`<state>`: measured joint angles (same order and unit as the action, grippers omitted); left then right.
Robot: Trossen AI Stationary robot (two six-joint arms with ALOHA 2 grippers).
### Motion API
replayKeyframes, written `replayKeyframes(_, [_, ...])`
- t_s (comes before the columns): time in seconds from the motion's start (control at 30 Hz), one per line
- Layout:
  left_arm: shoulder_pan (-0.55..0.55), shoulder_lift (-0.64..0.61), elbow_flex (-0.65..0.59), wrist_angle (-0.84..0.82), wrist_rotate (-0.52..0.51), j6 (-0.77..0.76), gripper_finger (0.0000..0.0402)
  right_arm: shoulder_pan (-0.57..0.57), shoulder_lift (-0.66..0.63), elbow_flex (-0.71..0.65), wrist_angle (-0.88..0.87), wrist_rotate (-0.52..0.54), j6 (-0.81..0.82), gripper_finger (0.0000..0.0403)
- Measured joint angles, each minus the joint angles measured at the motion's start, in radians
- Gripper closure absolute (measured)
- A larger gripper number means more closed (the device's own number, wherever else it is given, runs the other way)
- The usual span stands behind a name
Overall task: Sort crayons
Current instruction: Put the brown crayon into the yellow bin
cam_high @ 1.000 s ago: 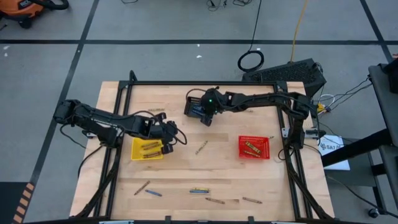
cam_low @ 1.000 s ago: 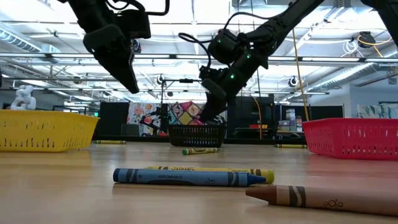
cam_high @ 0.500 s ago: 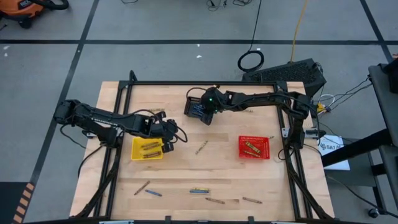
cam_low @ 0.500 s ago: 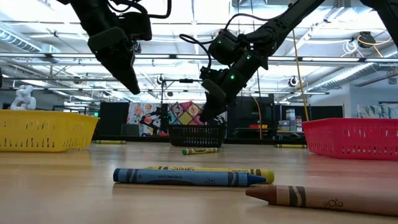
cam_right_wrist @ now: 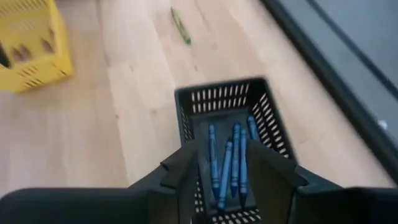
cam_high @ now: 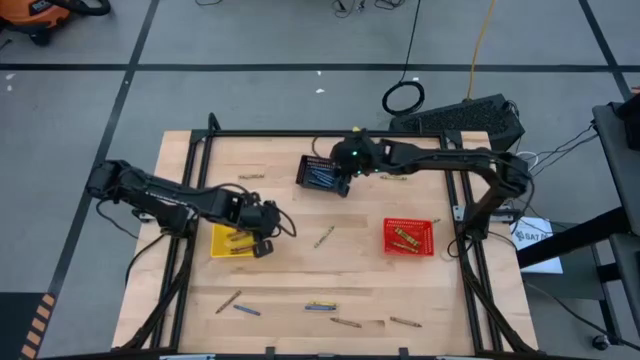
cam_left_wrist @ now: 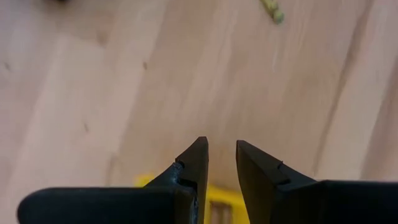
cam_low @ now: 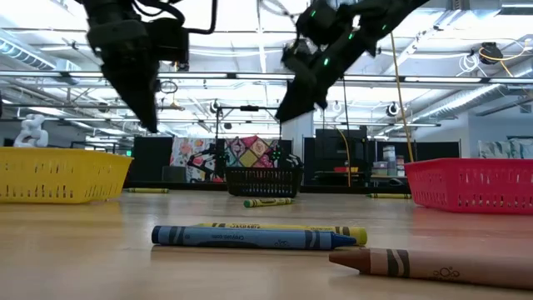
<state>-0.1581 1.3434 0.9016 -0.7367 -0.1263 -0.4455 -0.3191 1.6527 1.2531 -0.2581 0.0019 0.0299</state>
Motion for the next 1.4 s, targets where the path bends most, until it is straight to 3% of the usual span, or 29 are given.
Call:
replayKeyframes(0.43, [-0.292, 0.000, 0.000, -0.032, 0.086, -0.582, 0.0320, 0.000, -0.237, 0.000, -0.018, 0.001, -0.081, 0.0280])
replayKeyframes(0.9, [-0.552, 0.019, 0.000, -0.117, 0.125, -1.088, 0.0320, 0.000, -0.267, 0.001, -0.051, 0.002, -0.124, 0.0279])
replayKeyframes(1.2, [-0.656, 0.106, 0.001, -0.066, 0.140, -1.222, 0.0320, 0.000, -0.267, 0.001, -0.100, 0.098, -0.121, 0.0279])
replayKeyframes(1.4, [-0.674, 0.165, 0.001, -0.058, 0.142, -1.226, 0.0320, 0.000, -0.267, 0.001, -0.100, 0.103, -0.121, 0.0279])
